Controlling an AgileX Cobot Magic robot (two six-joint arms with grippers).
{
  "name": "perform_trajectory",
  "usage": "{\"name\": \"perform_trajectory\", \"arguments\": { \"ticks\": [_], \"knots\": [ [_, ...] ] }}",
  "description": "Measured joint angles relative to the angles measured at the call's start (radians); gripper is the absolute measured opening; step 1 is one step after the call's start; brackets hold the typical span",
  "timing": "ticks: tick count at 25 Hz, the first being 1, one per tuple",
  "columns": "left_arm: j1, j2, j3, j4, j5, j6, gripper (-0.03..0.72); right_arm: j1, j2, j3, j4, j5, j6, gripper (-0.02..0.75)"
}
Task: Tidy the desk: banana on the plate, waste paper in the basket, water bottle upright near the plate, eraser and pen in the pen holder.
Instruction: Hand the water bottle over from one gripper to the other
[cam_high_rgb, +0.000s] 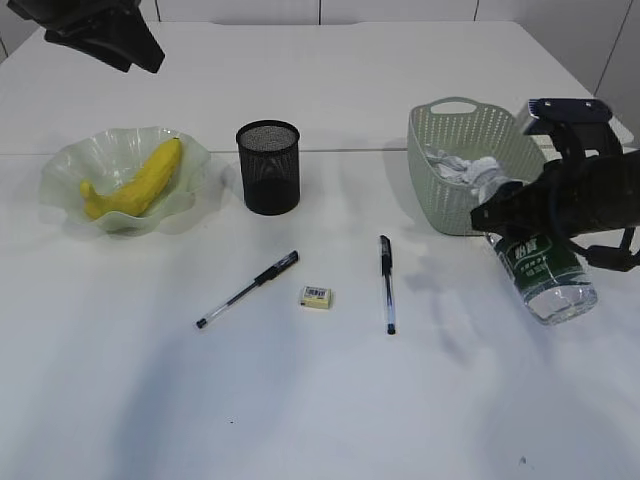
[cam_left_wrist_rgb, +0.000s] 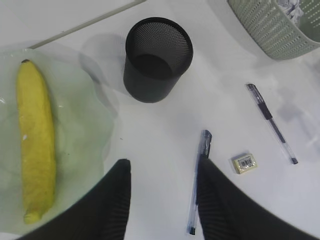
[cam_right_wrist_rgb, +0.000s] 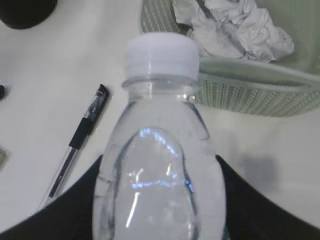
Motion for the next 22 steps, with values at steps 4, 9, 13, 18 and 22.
{"name": "perform_trajectory", "arguments": {
  "ticks": [4, 9, 13, 18, 22],
  "knots": [
    [0.000, 0.000, 0.000, -0.016, -0.017, 0.000, 0.303, 0.000, -0.026, -0.023, 0.000, 0.020, 0.000, 0.382],
    [0.000, 0.000, 0.000, -0.054, -0.044, 0.000, 0.303, 0.000, -0.039, -0.080, 0.000, 0.050, 0.000, 0.382],
    [0.000, 0.000, 0.000, -0.077, -0.062, 0.000, 0.302, 0.000, -0.039, -0.131, 0.018, 0.072, 0.000, 0.382],
    [0.000, 0.000, 0.000, -0.119, -0.081, 0.009, 0.296, 0.000, -0.039, -0.191, 0.025, 0.101, 0.000, 0.382],
    [0.000, 0.000, 0.000, -0.175, -0.104, 0.054, 0.296, 0.000, -0.039, -0.238, 0.027, 0.124, 0.000, 0.382]
  ]
}}
